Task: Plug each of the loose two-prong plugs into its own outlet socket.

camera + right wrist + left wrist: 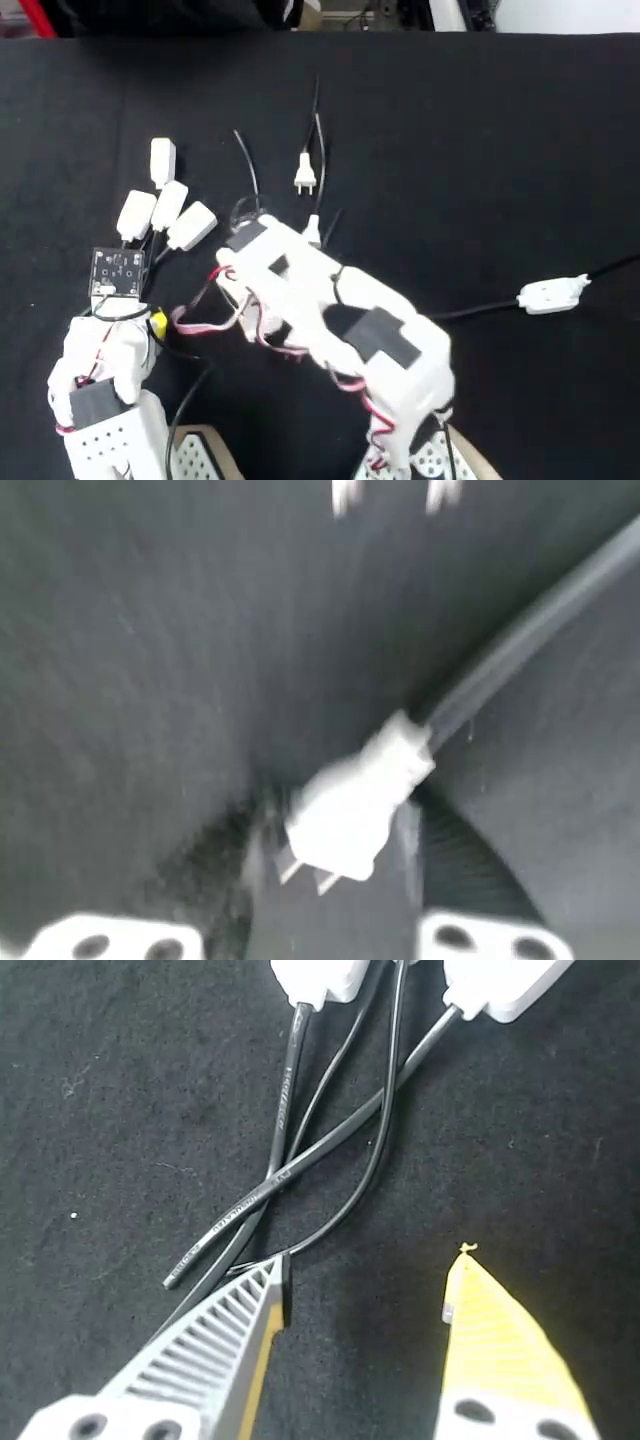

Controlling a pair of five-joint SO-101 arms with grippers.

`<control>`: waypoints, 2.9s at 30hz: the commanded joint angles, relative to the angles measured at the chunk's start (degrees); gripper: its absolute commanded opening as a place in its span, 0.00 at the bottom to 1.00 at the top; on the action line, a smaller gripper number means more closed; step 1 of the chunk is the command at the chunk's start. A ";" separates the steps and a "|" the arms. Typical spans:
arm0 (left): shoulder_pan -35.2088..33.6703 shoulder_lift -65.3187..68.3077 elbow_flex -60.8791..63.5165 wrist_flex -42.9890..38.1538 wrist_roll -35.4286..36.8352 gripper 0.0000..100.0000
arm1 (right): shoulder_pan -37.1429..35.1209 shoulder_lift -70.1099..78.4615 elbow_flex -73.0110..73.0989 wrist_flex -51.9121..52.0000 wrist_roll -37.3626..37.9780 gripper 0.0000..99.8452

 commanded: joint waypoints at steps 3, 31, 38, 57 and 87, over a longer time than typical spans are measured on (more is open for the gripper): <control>-0.66 -0.18 -0.48 -0.97 -0.26 0.26 | 1.85 1.19 3.56 -0.62 0.79 0.18; 8.40 -0.18 -1.45 -0.70 1.85 0.26 | 7.82 -41.98 5.49 -5.27 10.81 0.01; 19.38 -0.26 -8.22 -0.97 14.77 0.26 | 4.75 -56.22 16.40 -22.07 3.16 0.01; 38.64 -0.26 -16.75 -0.97 20.48 0.26 | -2.02 -107.12 67.65 -55.74 -5.54 0.01; 27.30 -0.26 -16.22 -3.60 20.13 0.26 | -7.91 -85.93 52.18 -37.98 1.05 0.01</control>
